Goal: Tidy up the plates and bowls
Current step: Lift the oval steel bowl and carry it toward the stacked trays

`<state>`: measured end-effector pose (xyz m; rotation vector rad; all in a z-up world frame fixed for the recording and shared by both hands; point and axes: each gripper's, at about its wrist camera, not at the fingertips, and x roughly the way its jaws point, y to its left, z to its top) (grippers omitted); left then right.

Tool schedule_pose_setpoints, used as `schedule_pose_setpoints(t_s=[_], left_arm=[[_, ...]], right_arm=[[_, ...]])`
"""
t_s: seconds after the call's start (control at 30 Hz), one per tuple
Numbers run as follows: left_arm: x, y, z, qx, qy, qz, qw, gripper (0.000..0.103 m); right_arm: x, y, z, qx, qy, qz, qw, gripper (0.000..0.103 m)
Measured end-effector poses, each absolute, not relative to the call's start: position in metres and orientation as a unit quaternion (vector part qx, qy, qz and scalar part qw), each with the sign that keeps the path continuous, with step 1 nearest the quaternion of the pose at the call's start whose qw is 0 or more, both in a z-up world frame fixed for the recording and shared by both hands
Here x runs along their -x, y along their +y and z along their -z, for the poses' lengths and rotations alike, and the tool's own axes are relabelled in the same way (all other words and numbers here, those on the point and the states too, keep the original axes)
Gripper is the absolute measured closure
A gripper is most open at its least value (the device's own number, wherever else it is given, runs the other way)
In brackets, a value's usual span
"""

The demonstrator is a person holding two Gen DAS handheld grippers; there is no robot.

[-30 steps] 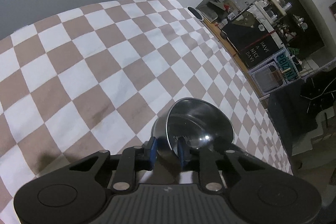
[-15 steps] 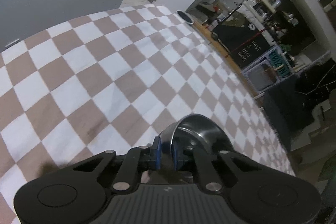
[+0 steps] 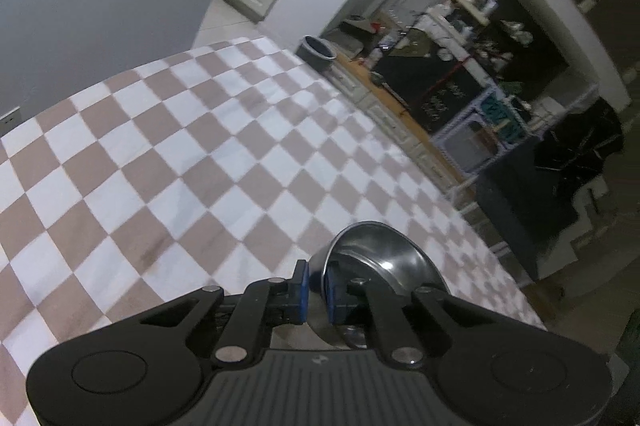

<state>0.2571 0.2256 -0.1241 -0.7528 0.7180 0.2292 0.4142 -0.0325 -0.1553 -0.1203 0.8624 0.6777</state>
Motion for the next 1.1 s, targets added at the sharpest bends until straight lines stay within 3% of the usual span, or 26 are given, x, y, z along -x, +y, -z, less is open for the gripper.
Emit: schedule_pose_setpoints(t_s=[0.53, 1.1], left_arm=[[-0.229, 0.134, 0.064, 0.298, 0.328, 0.004, 0.897, 0.094], [-0.228, -0.003, 0.049, 0.211, 0.343, 0.136, 0.905, 0.094]], right_arm=[[-0.346, -0.153, 0.077, 0.010, 0.376, -0.275, 0.885, 0.093], [-0.272, -0.310, 0.068, -0.058, 0.364, -0.193, 0.909, 0.090]])
